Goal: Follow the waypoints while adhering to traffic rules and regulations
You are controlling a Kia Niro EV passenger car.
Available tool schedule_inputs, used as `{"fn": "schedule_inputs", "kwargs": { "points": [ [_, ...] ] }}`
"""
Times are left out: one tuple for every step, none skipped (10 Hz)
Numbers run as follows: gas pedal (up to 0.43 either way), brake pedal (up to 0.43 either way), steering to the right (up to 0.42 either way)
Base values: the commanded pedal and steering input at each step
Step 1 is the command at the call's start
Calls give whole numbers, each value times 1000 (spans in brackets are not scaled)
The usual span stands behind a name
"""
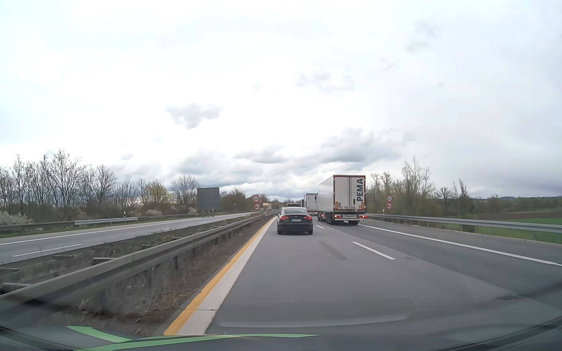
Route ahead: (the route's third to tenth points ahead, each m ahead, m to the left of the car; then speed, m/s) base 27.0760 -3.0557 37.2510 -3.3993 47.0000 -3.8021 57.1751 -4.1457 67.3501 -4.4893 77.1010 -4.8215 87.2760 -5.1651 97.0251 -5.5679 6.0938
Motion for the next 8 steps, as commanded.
{"fn": "schedule_inputs", "kwargs": {
  "points": [
    [0,0,3],
    [0,0,3],
    [0,0,3],
    [8,0,4],
    [8,0,3],
    [28,0,3],
    [28,0,3],
    [39,0,3]
  ]
}}
